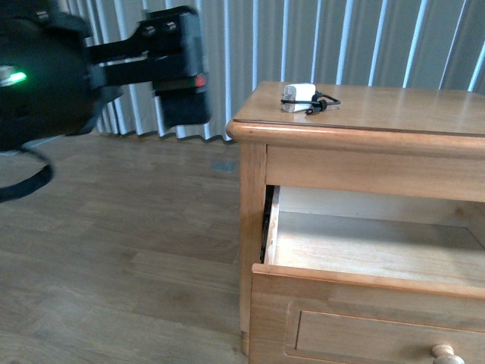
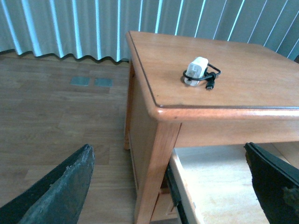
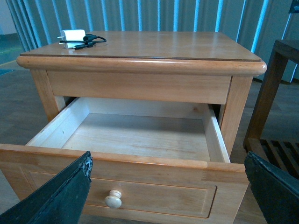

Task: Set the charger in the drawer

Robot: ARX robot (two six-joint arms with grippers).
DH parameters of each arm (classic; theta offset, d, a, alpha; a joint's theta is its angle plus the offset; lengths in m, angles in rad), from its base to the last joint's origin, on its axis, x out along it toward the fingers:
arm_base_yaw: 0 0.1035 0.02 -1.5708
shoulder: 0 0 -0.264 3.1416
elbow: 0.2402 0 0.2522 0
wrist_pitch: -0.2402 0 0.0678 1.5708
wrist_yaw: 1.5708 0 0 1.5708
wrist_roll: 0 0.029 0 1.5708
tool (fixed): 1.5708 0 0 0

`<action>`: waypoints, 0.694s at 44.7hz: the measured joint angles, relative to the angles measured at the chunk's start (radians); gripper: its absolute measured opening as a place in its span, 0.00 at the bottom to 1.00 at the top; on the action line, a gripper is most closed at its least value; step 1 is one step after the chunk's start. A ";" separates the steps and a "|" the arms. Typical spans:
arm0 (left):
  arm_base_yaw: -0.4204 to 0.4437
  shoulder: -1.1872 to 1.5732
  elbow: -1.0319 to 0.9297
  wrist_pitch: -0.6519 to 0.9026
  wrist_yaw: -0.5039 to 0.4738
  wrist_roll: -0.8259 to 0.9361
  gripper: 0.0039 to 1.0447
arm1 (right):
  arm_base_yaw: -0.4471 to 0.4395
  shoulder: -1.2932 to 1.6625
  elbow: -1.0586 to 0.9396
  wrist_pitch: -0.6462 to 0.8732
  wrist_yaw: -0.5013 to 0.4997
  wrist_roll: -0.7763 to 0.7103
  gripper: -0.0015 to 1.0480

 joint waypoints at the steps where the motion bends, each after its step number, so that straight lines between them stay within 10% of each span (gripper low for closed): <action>1: -0.004 0.027 0.029 -0.002 0.000 -0.005 0.94 | 0.000 0.000 0.000 0.000 0.000 0.000 0.92; 31: -0.056 0.727 0.957 -0.250 0.027 -0.188 0.94 | 0.000 0.000 0.000 0.000 0.000 0.000 0.92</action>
